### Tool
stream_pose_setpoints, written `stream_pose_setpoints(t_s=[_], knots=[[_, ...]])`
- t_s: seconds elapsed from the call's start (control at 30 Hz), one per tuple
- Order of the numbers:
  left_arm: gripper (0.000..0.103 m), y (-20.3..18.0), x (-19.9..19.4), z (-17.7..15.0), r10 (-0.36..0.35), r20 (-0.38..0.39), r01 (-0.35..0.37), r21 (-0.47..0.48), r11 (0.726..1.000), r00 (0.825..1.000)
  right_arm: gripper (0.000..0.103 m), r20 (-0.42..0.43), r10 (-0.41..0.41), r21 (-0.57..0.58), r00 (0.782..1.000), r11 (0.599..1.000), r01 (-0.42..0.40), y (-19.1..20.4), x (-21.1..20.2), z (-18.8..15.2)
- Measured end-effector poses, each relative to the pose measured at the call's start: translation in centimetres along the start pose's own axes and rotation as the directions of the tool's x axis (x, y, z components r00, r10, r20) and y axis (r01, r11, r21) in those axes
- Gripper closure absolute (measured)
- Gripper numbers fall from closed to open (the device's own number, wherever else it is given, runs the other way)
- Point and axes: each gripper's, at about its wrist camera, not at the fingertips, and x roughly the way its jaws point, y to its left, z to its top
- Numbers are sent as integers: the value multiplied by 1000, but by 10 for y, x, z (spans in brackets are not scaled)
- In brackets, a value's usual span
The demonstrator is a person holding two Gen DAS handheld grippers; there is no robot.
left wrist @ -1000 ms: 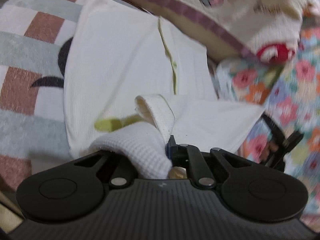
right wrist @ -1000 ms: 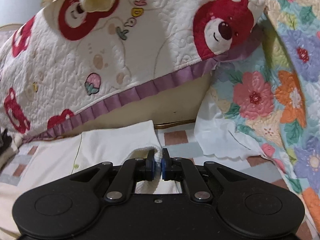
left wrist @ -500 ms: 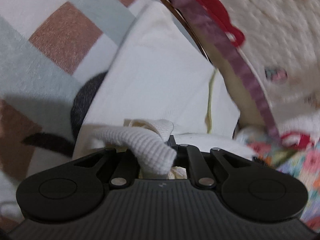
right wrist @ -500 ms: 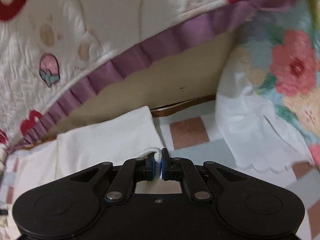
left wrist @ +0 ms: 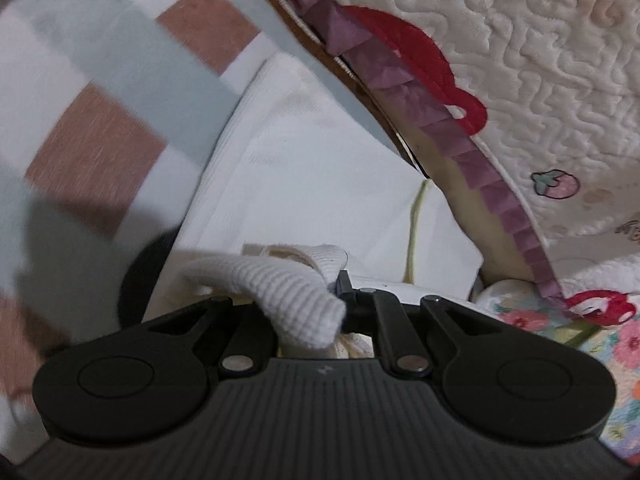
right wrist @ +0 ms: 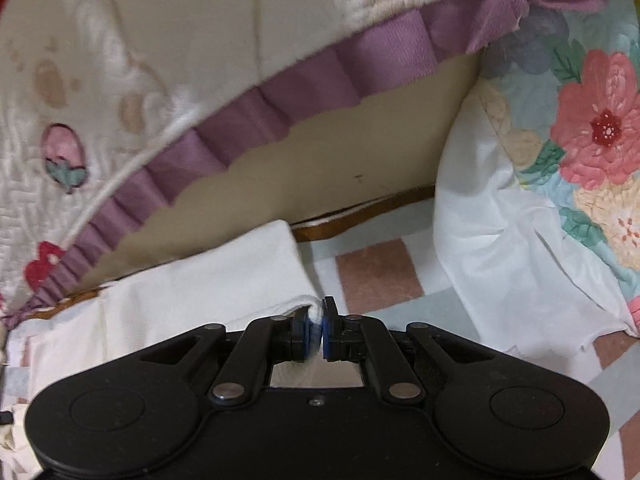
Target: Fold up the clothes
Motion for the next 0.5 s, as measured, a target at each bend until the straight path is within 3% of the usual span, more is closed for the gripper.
stream_pose_setpoints(t_s=[0.17, 0.27, 0.37, 0.4, 0.5], knots=[[95, -7, 11, 19, -4, 1, 4, -5, 1000, 1000, 97, -44, -8, 49, 999, 999, 10, -5, 16, 12], [94, 0, 14, 24, -51, -11, 50, -51, 997, 999, 97, -76, 0, 48, 997, 999, 4, -9, 19, 22], [94, 3, 27, 33, -27, -17, 27, -44, 999, 999, 97, -96, 4, 45, 995, 999, 0, -8, 28, 34], [93, 2, 33, 37, -11, -14, 10, -29, 1000, 1000, 97, -96, -4, 43, 995, 999, 9, -6, 36, 36], [92, -13, 46, 42, 56, -20, -53, 135, 989, 998, 97, -129, -22, 16, 991, 1000, 24, 3, 65, 41]])
